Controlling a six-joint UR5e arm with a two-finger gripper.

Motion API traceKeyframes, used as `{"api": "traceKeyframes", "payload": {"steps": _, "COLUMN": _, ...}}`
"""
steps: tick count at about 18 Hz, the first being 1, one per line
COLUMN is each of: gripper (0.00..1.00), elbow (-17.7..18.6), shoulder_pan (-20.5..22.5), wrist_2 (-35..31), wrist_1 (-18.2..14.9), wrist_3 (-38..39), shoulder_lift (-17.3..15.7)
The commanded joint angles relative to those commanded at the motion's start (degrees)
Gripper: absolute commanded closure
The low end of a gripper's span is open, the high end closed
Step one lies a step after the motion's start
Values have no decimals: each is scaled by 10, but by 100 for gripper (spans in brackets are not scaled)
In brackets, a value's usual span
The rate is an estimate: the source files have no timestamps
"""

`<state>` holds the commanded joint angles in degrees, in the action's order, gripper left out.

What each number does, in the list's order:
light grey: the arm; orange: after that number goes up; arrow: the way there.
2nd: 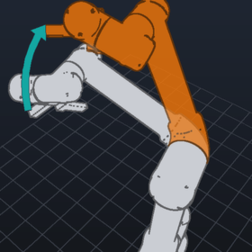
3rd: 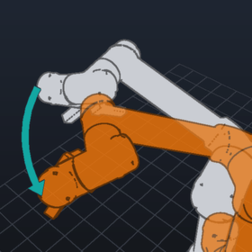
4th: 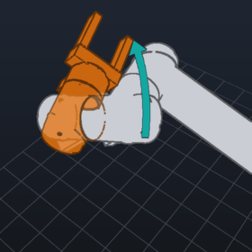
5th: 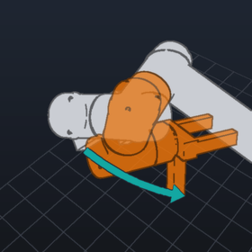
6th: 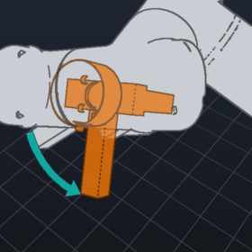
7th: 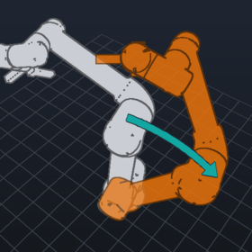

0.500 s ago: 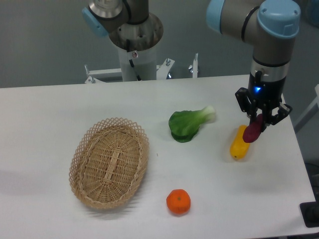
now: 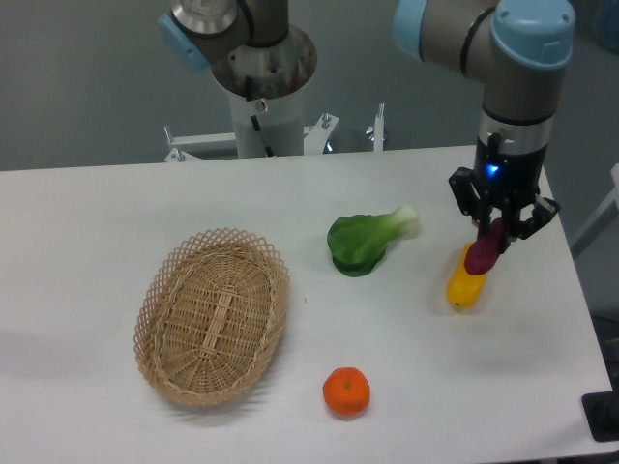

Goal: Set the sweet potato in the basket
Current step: 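Lift the purple sweet potato held in the gripper off the table, then carry the sweet potato over to the wicker basket and lower it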

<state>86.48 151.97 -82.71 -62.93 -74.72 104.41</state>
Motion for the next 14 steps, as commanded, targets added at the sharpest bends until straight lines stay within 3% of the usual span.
{"api": "traceKeyframes", "payload": {"steps": 4, "gripper": 77, "elbow": 14, "shoulder_pan": -61, "wrist_2": -3, "wrist_1": 4, "wrist_3": 83, "shoulder_lift": -4}}
{"api": "traceKeyframes", "payload": {"steps": 9, "gripper": 77, "elbow": 31, "shoulder_pan": -162, "wrist_2": -6, "wrist_1": 29, "wrist_3": 254, "shoulder_lift": 0}}
{"api": "traceKeyframes", "payload": {"steps": 12, "gripper": 77, "elbow": 80, "shoulder_pan": -218, "wrist_2": -6, "wrist_1": 56, "wrist_3": 313, "shoulder_lift": 1}}
{"api": "traceKeyframes", "payload": {"steps": 14, "gripper": 77, "elbow": 121, "shoulder_pan": -250, "wrist_2": -6, "wrist_1": 102, "wrist_3": 313, "shoulder_lift": 2}}
